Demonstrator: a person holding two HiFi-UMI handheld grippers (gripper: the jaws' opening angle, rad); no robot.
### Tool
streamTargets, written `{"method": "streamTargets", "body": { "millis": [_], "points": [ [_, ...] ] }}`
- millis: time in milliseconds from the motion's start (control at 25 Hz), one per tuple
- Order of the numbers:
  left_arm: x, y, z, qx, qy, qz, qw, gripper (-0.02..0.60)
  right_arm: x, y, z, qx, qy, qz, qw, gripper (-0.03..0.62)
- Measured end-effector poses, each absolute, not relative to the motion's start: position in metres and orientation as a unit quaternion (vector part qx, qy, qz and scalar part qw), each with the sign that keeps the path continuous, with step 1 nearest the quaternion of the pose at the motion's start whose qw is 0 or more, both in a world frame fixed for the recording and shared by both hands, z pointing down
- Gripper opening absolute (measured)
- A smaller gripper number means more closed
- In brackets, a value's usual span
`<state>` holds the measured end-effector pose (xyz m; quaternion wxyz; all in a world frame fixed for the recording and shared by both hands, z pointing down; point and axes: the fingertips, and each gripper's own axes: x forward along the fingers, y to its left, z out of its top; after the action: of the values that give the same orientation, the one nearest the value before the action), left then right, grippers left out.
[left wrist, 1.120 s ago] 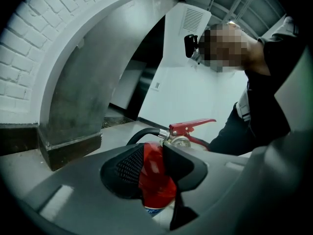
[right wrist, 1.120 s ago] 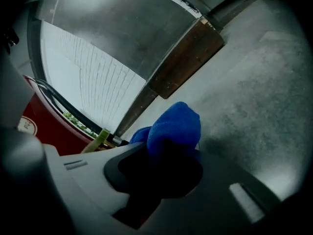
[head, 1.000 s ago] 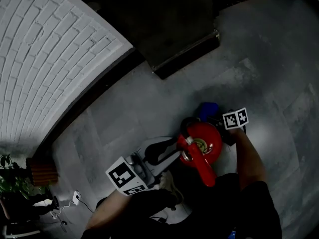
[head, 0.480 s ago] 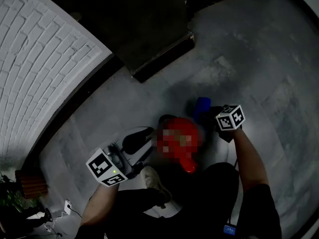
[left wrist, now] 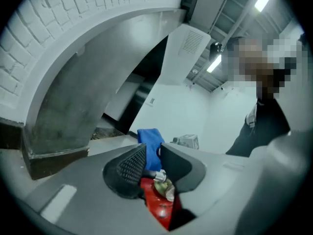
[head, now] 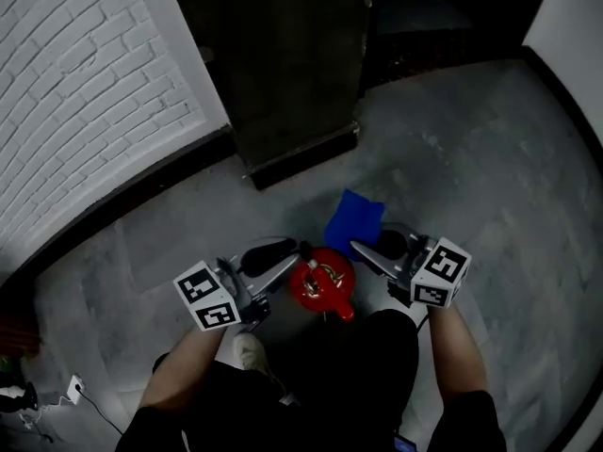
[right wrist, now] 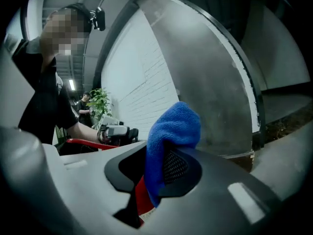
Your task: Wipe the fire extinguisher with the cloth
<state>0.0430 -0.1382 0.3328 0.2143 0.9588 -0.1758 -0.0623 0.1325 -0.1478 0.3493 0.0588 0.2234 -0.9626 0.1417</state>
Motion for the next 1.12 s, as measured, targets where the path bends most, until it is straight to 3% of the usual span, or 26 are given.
{"method": "streamTargets", "body": {
  "millis": [120, 320, 720, 1120],
  "points": [
    [0.043, -0.137, 0.318, 0.96, -0.179, -0.078, 0.201, 0.091, 0.121, -0.136, 0.37, 0.215, -0.962, 0.147, 0.081, 0.058],
    [0.034, -0.142, 0.318, 0.956, -0.203, -0.078, 0.198, 0.071, 0.121, -0.132, 0.385, 0.228, -0.952, 0.202, 0.017, 0.058],
    [0.043, -0.148, 0.347, 0.959, -0.206, -0.03, 0.191, 0.069, 0.141, -0.142, 0.415, 0.27, -0.924, 0.269, -0.027, 0.058],
    [0.037, -0.149, 0.351, 0.958, -0.207, -0.019, 0.196, 0.063, 0.138, -0.145, 0.513, 0.229, -0.913, 0.327, 0.085, 0.058]
  ]
}}
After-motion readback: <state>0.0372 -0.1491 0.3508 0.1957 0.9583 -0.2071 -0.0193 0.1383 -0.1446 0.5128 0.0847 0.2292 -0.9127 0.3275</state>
